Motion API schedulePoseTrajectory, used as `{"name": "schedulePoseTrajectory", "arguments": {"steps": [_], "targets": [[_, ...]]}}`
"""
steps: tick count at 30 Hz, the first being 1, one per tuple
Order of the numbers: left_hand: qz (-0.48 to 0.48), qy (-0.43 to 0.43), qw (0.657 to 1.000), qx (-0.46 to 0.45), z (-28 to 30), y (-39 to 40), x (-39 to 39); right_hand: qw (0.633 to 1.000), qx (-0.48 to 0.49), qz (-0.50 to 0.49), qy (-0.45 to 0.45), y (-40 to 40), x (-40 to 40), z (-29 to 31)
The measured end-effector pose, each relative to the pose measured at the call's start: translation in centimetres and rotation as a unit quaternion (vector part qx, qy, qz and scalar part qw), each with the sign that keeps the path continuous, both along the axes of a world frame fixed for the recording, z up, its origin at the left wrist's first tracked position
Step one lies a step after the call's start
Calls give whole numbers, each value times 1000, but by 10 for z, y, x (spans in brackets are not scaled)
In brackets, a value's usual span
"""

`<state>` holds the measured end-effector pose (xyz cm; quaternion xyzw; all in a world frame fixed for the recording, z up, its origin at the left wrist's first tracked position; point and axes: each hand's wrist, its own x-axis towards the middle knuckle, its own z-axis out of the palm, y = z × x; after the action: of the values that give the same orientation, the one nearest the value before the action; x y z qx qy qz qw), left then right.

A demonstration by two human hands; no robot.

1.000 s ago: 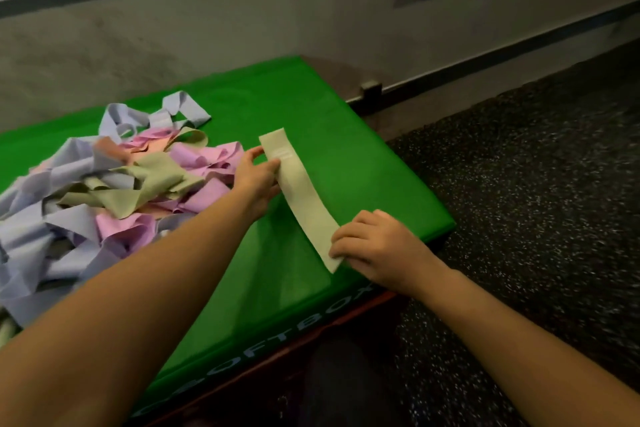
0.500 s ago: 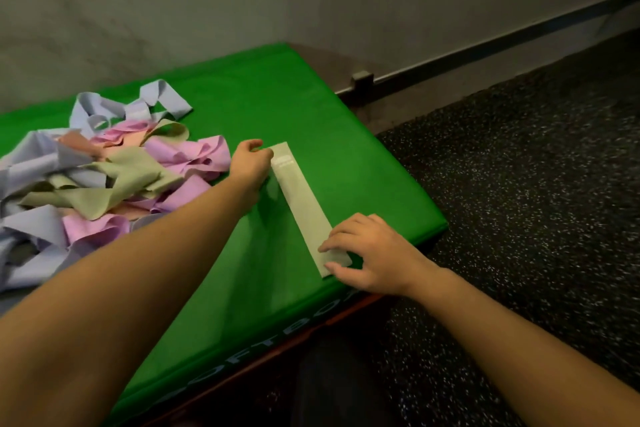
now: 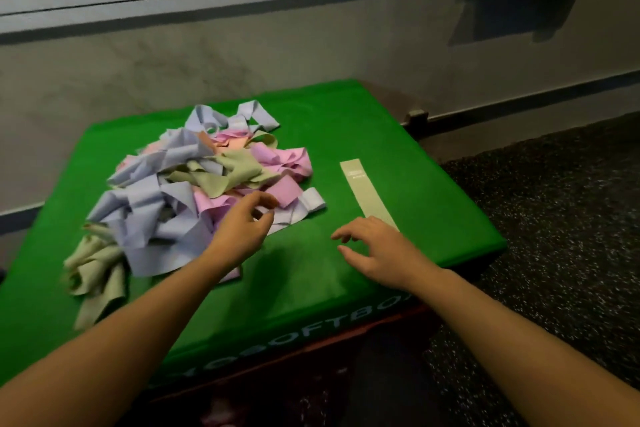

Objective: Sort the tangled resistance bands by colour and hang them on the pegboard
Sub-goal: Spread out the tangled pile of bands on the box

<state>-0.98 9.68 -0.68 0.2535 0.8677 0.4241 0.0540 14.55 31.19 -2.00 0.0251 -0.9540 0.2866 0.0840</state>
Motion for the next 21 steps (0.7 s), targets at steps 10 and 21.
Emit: {"name": "schedulePoseTrajectory", "arguments": {"steps": [10,21], "targets": [[61,109,991,-56,-20,-127,-4,998,14,45,-44,-74,-55,7],[42,297,946,-126,-24,-167,-29,997,-32,57,-29,-133,-141,24]]}}
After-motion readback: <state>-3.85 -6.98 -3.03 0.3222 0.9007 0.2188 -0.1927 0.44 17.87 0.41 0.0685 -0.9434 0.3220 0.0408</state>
